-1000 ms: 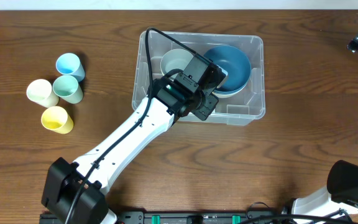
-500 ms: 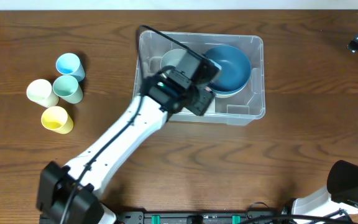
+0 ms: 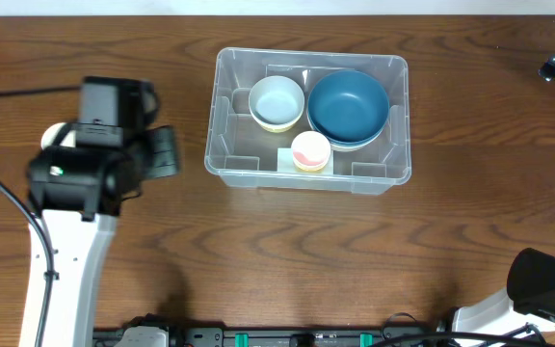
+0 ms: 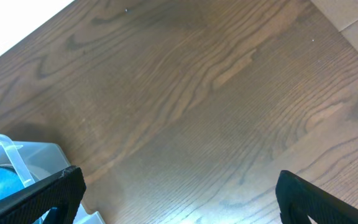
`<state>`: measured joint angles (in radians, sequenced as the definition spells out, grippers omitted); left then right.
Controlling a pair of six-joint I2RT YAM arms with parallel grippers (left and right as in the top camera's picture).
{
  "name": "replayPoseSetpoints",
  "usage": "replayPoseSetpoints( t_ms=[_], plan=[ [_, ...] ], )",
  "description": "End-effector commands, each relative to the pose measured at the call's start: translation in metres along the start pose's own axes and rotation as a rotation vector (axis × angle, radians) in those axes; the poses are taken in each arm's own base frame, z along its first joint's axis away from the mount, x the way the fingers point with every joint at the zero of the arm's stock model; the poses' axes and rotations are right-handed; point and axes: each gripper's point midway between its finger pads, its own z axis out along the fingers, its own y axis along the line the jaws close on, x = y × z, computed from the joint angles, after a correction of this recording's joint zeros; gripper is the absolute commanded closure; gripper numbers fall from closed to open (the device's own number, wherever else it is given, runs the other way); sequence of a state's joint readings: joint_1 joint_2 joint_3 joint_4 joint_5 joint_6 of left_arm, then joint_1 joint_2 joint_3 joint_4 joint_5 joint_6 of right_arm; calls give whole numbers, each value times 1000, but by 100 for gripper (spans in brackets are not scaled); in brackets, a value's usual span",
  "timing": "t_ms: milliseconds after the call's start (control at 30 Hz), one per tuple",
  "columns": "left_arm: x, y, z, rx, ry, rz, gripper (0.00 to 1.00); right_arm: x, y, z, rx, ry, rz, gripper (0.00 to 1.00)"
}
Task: Pack container
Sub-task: 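Lift the pink cup, lower it into the yellow cup, release, then move the left gripper down to the second yellow cup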
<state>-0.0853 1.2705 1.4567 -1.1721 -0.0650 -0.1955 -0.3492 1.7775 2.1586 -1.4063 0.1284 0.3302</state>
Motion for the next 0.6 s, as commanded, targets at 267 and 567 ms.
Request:
replayPoseSetpoints(
  t_ms=[267, 567],
  plan=[
    [46, 101, 72, -284, 282, -323, 38, 0, -3, 2, 10, 3, 17, 1],
    [57, 104, 141, -305, 450, -271, 38, 0, -3, 2, 10, 3, 17, 1]
  ],
)
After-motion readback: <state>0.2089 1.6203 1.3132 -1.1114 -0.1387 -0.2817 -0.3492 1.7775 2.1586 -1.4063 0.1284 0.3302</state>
